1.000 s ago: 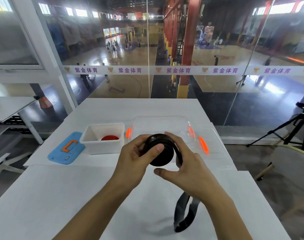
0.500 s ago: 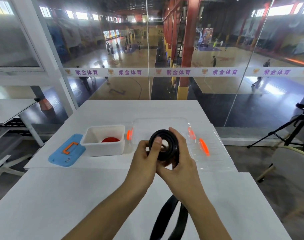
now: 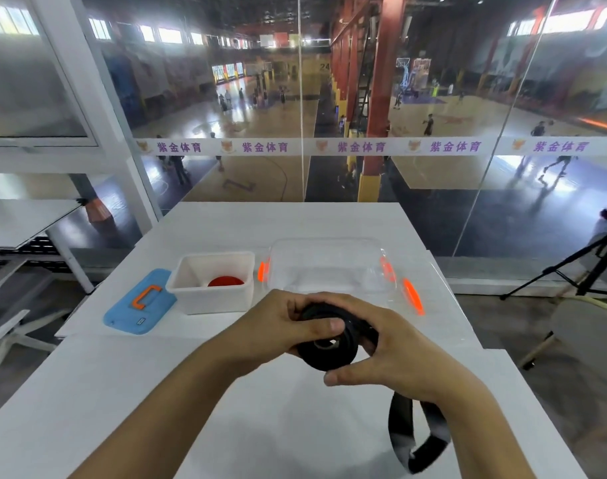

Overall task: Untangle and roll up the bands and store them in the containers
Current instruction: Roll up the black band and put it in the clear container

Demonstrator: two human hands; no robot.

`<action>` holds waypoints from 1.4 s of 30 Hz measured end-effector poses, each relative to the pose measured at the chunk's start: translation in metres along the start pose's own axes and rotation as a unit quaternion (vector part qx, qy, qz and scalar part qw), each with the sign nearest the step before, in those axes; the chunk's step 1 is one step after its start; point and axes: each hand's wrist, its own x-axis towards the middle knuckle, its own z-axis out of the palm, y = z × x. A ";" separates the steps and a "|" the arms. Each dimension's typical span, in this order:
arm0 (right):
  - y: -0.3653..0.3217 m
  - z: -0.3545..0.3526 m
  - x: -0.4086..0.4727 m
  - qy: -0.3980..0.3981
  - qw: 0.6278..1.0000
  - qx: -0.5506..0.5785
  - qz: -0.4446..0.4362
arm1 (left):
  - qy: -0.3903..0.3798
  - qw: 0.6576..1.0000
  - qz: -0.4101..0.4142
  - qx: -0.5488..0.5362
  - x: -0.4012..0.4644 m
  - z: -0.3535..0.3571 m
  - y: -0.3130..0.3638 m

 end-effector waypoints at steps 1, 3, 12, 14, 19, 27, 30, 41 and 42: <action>0.001 0.000 0.000 0.008 1.000 0.000 0.000 | 0.015 1.000 0.008 -0.001 0.000 0.001 -0.001; 0.003 0.000 -0.001 0.027 0.999 -0.018 0.005 | 0.052 0.998 0.030 -0.006 0.001 0.003 -0.006; 0.000 0.004 0.007 0.104 0.993 -0.051 0.019 | 0.206 0.968 0.118 -0.080 0.008 0.018 -0.006; 0.003 0.006 0.009 0.130 0.990 -0.054 0.008 | 0.224 0.960 0.132 -0.106 0.010 0.020 -0.004; 0.004 0.025 0.013 0.189 0.982 -0.008 -0.012 | 0.300 0.914 0.144 -0.233 0.018 0.026 0.000; 0.013 0.046 0.026 0.303 0.952 0.008 -0.050 | 0.249 0.946 0.074 -0.194 0.018 0.033 -0.004; 0.016 0.035 0.022 0.297 0.953 0.027 -0.055 | 0.169 0.966 0.030 -0.195 0.012 0.030 -0.009; 0.003 0.000 0.007 0.036 0.993 -0.106 -0.037 | -0.038 0.996 0.022 0.080 0.005 -0.031 0.012; 0.003 0.001 0.006 0.039 0.992 -0.110 -0.037 | -0.032 0.995 0.027 0.092 0.004 -0.031 0.012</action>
